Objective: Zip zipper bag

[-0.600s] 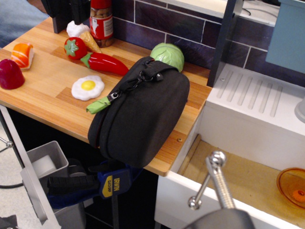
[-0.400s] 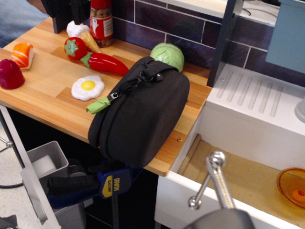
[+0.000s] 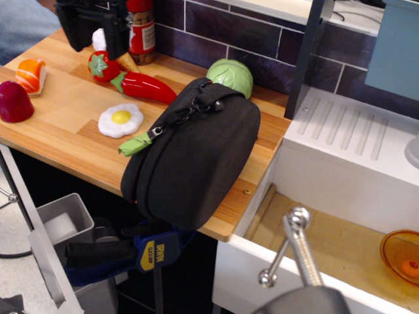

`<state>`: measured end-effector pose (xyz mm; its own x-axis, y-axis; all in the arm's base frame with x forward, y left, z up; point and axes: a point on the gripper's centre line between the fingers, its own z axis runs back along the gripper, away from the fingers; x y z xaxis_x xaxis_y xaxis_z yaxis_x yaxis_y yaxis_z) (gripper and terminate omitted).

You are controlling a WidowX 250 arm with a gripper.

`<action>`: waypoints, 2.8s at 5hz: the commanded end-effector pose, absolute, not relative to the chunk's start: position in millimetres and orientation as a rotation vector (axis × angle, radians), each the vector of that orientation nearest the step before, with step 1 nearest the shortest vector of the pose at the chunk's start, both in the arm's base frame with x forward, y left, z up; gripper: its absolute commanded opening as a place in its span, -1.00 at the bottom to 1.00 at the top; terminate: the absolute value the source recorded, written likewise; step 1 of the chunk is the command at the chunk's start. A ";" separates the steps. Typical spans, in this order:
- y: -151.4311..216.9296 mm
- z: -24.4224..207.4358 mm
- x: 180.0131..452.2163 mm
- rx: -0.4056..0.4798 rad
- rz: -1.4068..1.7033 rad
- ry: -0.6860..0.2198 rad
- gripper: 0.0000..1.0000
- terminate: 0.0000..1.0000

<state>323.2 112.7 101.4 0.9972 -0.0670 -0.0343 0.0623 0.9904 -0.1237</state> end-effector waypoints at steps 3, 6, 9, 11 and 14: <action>29.7 147.6 226.2 -0.178 -0.371 -0.027 1.00 -1.00; 13.0 118.2 221.5 -0.134 -0.399 -0.036 1.00 -1.00; 7.1 106.3 216.1 -0.111 -0.400 -0.102 -1.00 -1.00; 7.7 105.6 215.1 -0.108 -0.377 -0.111 -1.00 -1.00; 15.0 79.9 142.7 -0.122 -0.434 0.047 -1.00 -1.00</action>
<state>157.3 10.3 77.7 0.9163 -0.3986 0.0385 0.4004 0.9113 -0.0956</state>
